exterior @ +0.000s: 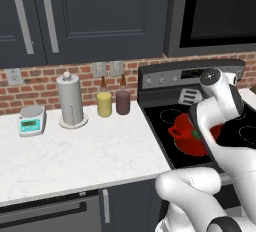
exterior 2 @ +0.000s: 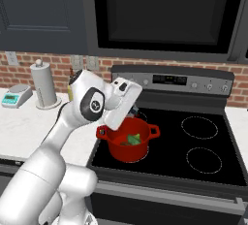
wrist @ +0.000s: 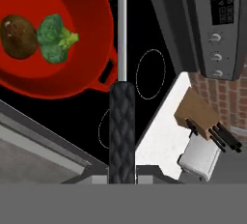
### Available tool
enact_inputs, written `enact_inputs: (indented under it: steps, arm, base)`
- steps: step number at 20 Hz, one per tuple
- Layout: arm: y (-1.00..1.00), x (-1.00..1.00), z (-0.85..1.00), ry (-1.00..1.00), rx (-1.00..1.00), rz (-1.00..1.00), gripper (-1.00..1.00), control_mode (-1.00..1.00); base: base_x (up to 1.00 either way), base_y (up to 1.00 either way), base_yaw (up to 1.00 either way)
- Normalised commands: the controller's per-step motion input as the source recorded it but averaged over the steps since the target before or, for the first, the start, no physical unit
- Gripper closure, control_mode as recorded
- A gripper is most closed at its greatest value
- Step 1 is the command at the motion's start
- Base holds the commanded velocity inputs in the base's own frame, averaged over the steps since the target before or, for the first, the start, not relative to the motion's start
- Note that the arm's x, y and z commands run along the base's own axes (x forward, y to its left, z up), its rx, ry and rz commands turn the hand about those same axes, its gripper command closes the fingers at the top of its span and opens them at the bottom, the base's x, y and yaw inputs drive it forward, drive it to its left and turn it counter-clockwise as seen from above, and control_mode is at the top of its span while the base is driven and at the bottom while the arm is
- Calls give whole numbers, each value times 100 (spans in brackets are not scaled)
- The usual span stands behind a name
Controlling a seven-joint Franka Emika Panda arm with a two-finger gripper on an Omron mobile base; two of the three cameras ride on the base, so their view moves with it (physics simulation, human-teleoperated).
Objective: Put the mushroom and broccoli in the pot. Retrieve the spatula and lightly stir the vegetables in the pot.
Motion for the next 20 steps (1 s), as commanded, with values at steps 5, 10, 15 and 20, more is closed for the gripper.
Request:
enact_inputs:
  steps: [5,10,15,20]
  arm:
    - [-55,26,0,1,-18,28,100,-100]
    - [-44,13,1,6,-22,35,100,-100]
    - [-17,6,-3,10,-27,20,100,-100]
    - [0,24,-3,13,-34,7,100,-100]
  base:
    - [0,0,0]
    - [0,0,0]
    - [0,0,0]
    - [0,0,0]
